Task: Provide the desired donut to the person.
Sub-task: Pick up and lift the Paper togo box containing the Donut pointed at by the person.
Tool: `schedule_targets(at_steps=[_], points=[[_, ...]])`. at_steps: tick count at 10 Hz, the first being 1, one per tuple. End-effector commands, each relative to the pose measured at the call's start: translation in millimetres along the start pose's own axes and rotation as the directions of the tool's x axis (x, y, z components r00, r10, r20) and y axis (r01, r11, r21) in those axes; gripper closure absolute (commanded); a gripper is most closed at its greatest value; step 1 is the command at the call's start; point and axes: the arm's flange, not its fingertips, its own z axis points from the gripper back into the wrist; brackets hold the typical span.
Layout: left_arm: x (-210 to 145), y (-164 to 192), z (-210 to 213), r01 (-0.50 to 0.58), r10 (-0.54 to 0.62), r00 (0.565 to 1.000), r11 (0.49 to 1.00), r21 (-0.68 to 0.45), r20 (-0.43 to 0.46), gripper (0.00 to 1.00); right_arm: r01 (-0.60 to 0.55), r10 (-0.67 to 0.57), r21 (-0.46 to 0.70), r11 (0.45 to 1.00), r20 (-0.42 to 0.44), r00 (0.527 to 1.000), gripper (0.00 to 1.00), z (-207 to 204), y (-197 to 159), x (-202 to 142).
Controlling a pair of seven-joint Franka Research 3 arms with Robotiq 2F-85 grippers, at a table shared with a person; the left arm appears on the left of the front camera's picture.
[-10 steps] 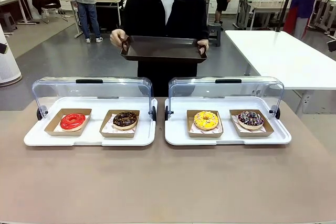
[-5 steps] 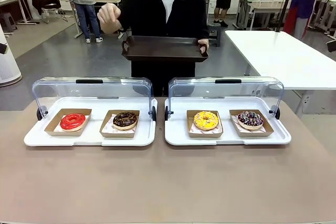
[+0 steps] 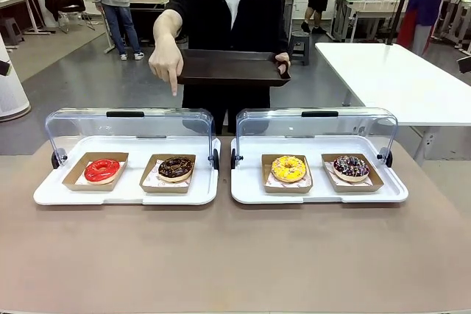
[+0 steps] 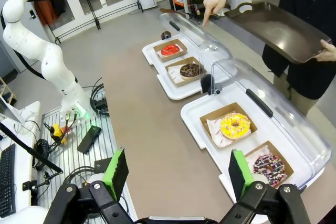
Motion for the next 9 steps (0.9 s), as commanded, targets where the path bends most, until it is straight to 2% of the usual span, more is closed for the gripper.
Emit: schedule_targets(at_steps=[1,9], points=[[-0.7,-0.3,0.5,0.0,0.0,1.0,1.0,-0.002,0.006,0.0,-0.01,0.01,0.006,1.0,0.013,1.0,0.0,0.1,0.1,1.3],[0.0,0.0,0.0,0.0,0.0,1.0,1.0,0.0,0.0,0.0,-0.01,0.01,0.006,1.0,0.013,1.0,0.0,0.1,0.1,1.3]])
